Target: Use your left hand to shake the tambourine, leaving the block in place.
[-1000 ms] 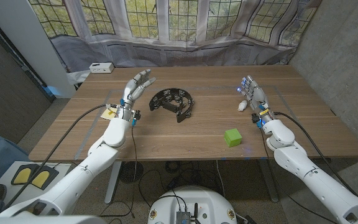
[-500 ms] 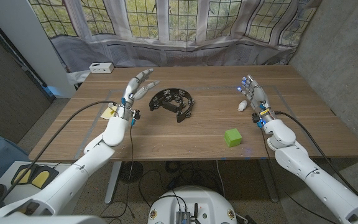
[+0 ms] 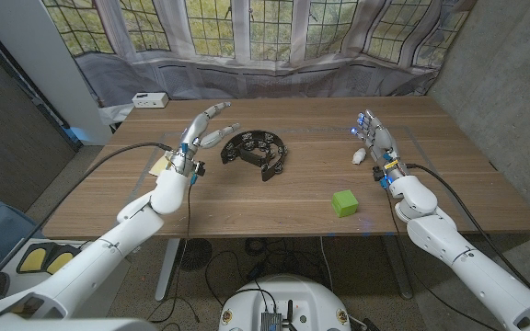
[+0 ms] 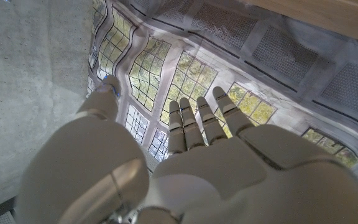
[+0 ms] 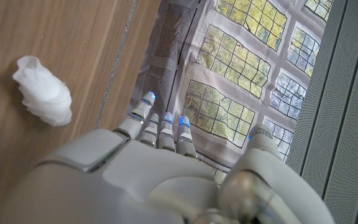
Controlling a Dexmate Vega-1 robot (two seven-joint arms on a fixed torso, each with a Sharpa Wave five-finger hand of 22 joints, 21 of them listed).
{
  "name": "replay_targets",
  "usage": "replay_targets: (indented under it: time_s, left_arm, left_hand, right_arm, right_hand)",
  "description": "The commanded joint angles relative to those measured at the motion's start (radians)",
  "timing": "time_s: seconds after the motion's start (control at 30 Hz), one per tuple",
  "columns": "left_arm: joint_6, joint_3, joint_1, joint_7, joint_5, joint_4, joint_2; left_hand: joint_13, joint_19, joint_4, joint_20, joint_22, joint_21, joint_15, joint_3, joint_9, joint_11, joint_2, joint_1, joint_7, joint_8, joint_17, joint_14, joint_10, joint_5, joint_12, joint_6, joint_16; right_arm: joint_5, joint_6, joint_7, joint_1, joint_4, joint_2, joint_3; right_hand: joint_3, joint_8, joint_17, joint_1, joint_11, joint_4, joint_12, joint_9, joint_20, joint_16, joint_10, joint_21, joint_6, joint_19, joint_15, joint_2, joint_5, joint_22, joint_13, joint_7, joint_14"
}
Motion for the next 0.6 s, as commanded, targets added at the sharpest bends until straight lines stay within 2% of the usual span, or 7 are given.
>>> replay_targets:
  time_s: [0.03,0.2,0.33,0.5,0.6]
  left_arm:
    - [0.134,0.016,-0.007,-0.006,0.083,-0.072,0.067]
    - [0.243,0.016,-0.006,-0.072,0.112,-0.153,0.125]
    - [0.35,0.022,-0.02,-0.195,0.124,-0.234,0.192]
    - [0.419,0.041,-0.047,-0.279,0.154,-0.285,0.242]
    - [0.437,0.053,-0.064,-0.304,0.169,-0.298,0.256]
  left_hand:
    - [0.001,0.004,0.003,0.001,0.001,-0.009,-0.012,0.007,0.001,-0.012,-0.006,0.027,-0.013,0.0,0.002,0.004,0.007,0.008,-0.003,0.008,-0.003]
    - [0.001,0.005,0.007,0.008,0.001,-0.011,-0.012,0.002,0.002,-0.011,-0.01,0.037,-0.009,-0.002,0.002,0.012,0.01,0.008,-0.003,0.009,-0.001]
    - [0.002,0.011,0.015,0.016,0.002,-0.011,-0.007,-0.005,0.002,-0.008,-0.014,0.041,-0.004,-0.007,0.002,0.026,0.012,0.007,-0.005,0.007,0.003]
    - [0.002,0.034,0.023,0.024,0.003,-0.006,-0.004,-0.019,0.002,0.007,-0.018,0.044,0.01,-0.005,0.003,0.059,0.024,0.004,-0.004,0.024,0.012]
    - [0.002,0.063,0.028,0.013,0.004,0.001,-0.008,-0.032,0.003,0.003,-0.018,0.05,0.011,0.005,0.003,0.09,0.061,0.002,0.006,0.07,0.017]
  right_arm:
    - [-0.003,-0.004,-0.005,0.005,0.01,0.009,-0.007]
    - [-0.004,-0.005,-0.007,0.009,0.016,0.012,-0.009]
    - [-0.003,-0.006,-0.006,0.011,0.022,0.015,-0.01]
    - [0.003,-0.007,-0.007,0.013,0.029,0.02,-0.01]
    - [0.002,-0.004,-0.003,0.016,0.035,0.021,-0.011]
  right_hand:
    - [0.003,0.003,0.001,0.012,0.003,-0.005,-0.004,0.001,0.003,0.002,0.006,-0.003,0.007,0.006,0.006,0.0,0.003,0.003,0.003,0.008,0.006]
    - [0.003,0.003,0.001,0.011,0.001,-0.005,-0.005,0.001,0.003,0.002,0.007,-0.004,0.008,0.007,0.005,0.002,0.003,0.003,0.003,0.007,0.006]
    - [0.002,0.003,0.001,0.012,0.002,-0.005,-0.005,0.001,0.003,0.003,0.008,-0.003,0.008,0.008,0.006,0.002,0.003,0.003,0.003,0.006,0.008]
    - [0.002,0.004,0.001,0.013,0.0,-0.006,-0.005,0.001,0.004,0.003,0.009,-0.003,0.011,0.01,0.004,0.001,0.003,0.003,0.003,0.004,0.01]
    - [0.002,0.004,0.001,0.012,0.0,-0.006,-0.006,0.001,0.004,0.003,0.009,-0.003,0.011,0.011,0.004,0.001,0.003,0.003,0.003,0.004,0.011]
